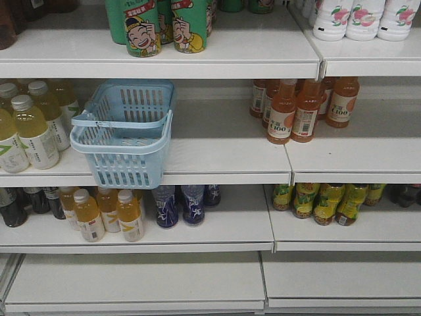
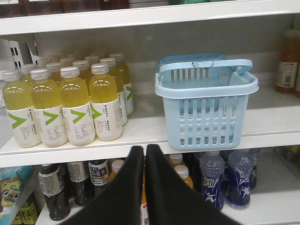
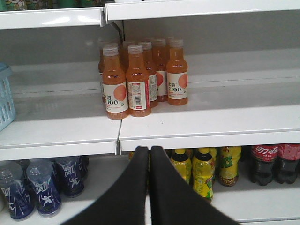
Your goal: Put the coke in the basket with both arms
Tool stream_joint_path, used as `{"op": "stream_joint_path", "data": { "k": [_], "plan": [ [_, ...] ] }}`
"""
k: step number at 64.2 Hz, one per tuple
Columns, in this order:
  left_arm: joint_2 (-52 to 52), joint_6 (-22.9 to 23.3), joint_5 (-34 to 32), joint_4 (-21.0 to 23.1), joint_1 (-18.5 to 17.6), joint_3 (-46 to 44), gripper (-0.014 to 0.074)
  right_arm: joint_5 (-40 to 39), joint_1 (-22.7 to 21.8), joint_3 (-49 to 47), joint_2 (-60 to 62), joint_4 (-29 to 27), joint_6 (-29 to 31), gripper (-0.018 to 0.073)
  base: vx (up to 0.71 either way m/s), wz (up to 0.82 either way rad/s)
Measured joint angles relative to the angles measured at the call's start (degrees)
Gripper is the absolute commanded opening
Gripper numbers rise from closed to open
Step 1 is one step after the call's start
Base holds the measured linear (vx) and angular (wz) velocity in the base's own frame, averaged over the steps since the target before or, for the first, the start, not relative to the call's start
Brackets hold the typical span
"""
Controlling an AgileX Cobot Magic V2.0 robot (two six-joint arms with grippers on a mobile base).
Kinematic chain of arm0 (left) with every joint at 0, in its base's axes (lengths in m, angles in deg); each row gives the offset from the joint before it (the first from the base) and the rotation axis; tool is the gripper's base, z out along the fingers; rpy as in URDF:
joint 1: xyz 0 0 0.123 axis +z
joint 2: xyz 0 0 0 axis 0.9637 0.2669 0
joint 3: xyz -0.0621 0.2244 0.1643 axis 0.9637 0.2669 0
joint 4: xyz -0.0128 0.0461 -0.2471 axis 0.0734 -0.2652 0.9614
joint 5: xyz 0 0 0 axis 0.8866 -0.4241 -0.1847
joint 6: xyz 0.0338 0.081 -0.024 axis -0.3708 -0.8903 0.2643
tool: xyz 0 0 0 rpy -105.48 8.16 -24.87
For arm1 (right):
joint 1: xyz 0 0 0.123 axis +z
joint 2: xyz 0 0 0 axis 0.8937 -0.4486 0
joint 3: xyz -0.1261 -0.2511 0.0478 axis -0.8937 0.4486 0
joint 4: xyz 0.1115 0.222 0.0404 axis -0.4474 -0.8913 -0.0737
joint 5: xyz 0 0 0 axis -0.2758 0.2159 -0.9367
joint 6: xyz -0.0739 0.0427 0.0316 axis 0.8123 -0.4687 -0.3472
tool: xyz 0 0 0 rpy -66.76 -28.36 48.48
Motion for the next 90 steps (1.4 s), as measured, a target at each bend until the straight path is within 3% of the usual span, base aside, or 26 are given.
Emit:
{"op": "stream_joint_path", "data": {
  "k": [17,31,40,57,78,90],
  "plan": [
    [0.0,0.0,-0.37,0.0,0.0,0.0,-0.0008,0.0,0.0,0.0,0.0,0.0,0.0,-0.0009,0.0,0.0],
    [0.0,-1.09,-7.66,-1.1,0.0,-0.67,-0.0006,0.0,0.0,0.0,0.0,0.0,0.0,-0.0009,0.0,0.0],
    [1.93,-0.76,-4.34,-1.1,0.0,-8.86,-0.0006,0.0,0.0,0.0,0.0,0.0,0.0,-0.0009,0.0,0.0],
    [18.87,-0.65,8.25,-0.19,0.0,-28.15,-0.0006,0.0,0.0,0.0,0.0,0.0,0.0,-0.0009,0.0,0.0],
    [30.88,-0.65,9.89,2.77,0.0,-29.99,0.0,0.0,0.0,0.0,0.0,0.0,0.0,-0.0009,0.0,0.0],
    [32.77,-0.65,10.92,2.82,0.0,-29.99,0.0069,0.0,0.0,0.0,0.0,0.0,0.0,-0.0009,0.0,0.0]
  ]
}}
